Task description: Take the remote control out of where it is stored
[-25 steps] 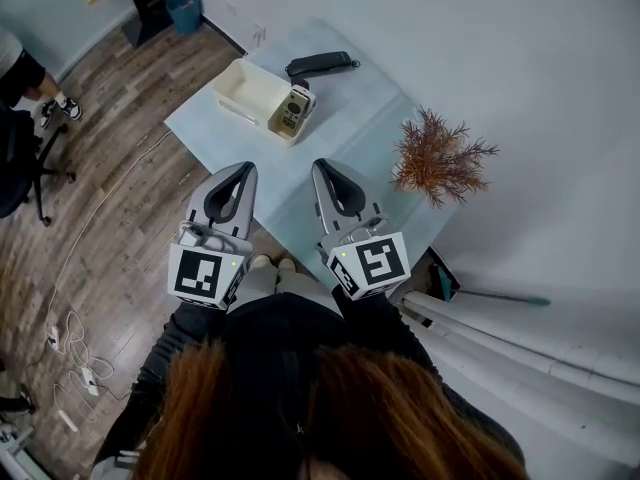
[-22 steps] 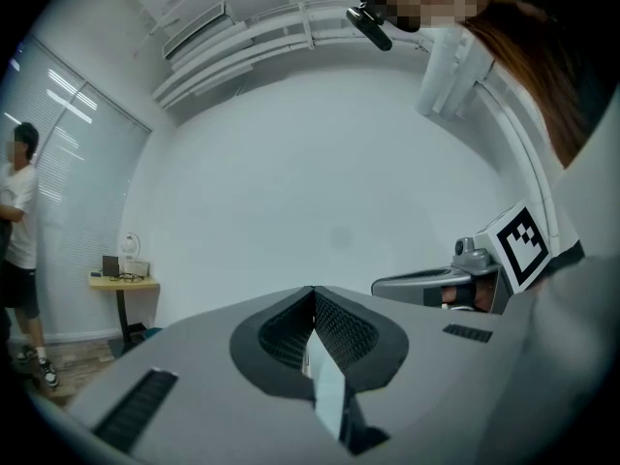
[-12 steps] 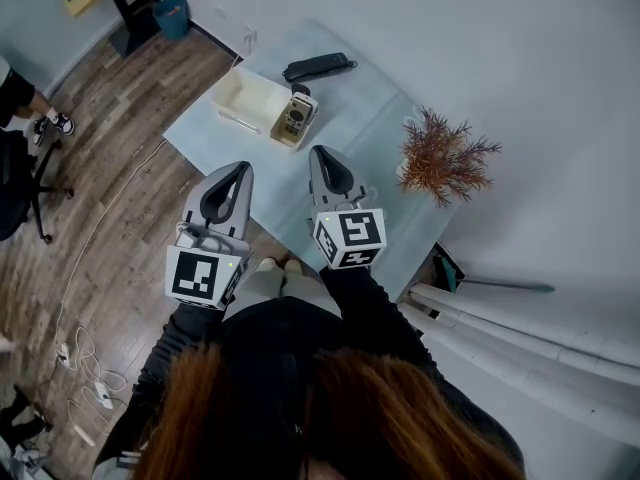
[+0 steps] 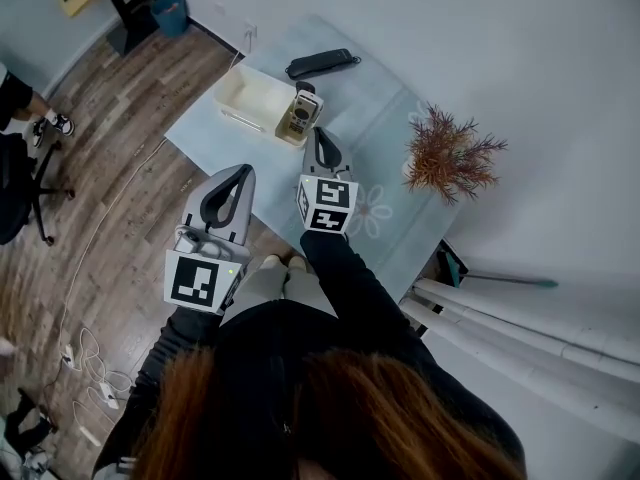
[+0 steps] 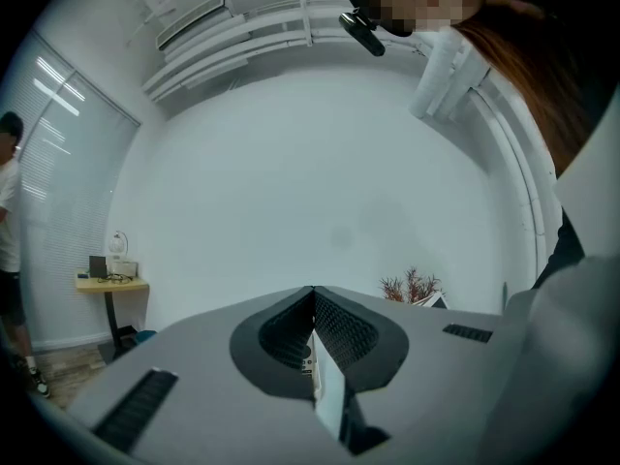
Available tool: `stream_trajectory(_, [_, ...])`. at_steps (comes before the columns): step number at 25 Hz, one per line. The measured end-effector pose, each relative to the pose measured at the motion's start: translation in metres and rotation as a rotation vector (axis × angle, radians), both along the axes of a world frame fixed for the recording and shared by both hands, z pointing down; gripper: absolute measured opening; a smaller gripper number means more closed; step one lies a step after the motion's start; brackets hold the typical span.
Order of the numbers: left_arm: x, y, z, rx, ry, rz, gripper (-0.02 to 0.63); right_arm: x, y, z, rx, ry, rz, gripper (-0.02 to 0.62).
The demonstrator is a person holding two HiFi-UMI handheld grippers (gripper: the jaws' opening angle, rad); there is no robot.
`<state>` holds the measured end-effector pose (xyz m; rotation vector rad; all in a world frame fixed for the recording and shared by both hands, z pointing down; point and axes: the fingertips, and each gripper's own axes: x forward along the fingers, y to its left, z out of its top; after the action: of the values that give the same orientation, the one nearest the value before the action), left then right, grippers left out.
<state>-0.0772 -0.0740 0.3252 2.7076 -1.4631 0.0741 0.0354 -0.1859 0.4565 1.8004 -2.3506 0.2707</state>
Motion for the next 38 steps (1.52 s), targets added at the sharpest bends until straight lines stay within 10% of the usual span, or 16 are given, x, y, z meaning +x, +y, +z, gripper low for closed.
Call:
stream_trajectory(17, [-0.019,0.006,0.000,0.009,-0.003,-0.027,0.009,-0.013,-0.037,0.045,-0.067,-0.016,0.170,0.020])
stream_trajectory(23, [-0.024,0.006,-0.001,-0.003,0.001,-0.037,0.009,-0.010,-0.048,0.053,-0.097,-0.023,0.240,0.199])
stream_trajectory(38, [-0.040,0.010,0.007,-0.017,-0.002,-0.077,0.009,-0.013,-0.065,0.060,-0.168,-0.031,0.362,0.216])
